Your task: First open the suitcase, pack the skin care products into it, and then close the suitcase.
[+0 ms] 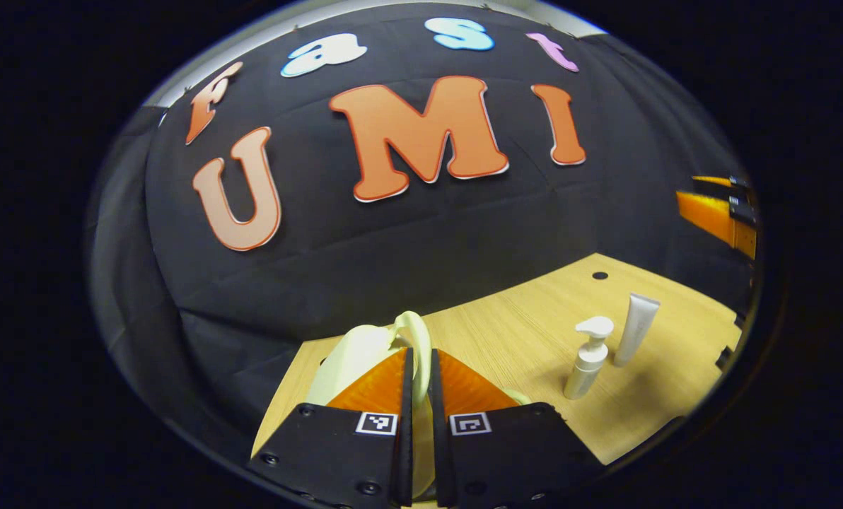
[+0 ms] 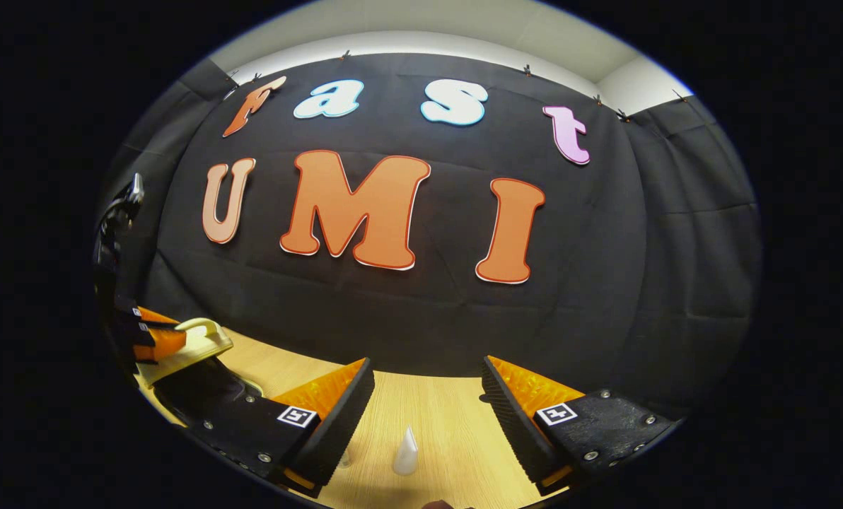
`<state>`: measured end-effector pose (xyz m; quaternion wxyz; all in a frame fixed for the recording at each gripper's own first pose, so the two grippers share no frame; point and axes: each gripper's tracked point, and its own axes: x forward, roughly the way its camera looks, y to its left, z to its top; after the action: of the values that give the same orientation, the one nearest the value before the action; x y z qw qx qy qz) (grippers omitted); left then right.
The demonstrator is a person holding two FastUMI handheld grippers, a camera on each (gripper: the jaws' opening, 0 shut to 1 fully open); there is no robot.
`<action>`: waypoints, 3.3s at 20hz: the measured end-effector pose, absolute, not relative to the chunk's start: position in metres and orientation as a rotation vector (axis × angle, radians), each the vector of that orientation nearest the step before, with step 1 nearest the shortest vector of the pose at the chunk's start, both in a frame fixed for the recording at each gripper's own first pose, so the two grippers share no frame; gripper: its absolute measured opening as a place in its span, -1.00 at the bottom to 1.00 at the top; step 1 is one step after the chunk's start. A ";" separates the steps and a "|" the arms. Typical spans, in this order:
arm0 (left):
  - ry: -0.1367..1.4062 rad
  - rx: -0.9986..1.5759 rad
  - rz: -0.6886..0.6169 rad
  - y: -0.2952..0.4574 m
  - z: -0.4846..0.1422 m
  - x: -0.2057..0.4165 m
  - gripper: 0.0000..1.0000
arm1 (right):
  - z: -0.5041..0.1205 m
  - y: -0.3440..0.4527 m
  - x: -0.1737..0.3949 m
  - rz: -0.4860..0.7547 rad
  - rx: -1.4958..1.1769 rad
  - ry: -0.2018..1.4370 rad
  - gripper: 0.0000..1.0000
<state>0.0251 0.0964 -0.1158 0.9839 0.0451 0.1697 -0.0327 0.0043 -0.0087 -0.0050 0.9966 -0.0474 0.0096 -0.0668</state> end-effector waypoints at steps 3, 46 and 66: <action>0.320 0.022 -0.027 0.127 -0.103 0.027 -0.75 | -0.001 -0.004 0.009 -0.132 -0.110 0.014 0.94; 0.617 -0.187 0.522 0.531 -0.360 0.016 0.10 | -0.004 0.098 0.015 -0.151 -0.156 0.080 0.94; 0.139 -0.176 0.241 0.239 -0.094 0.052 0.97 | -0.052 0.024 0.023 -0.049 -0.124 0.104 0.94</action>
<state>0.0522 0.2388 -0.0935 0.9865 -0.0877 0.0692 0.1197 0.0229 0.0238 -0.0521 0.9964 -0.0621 0.0520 -0.0244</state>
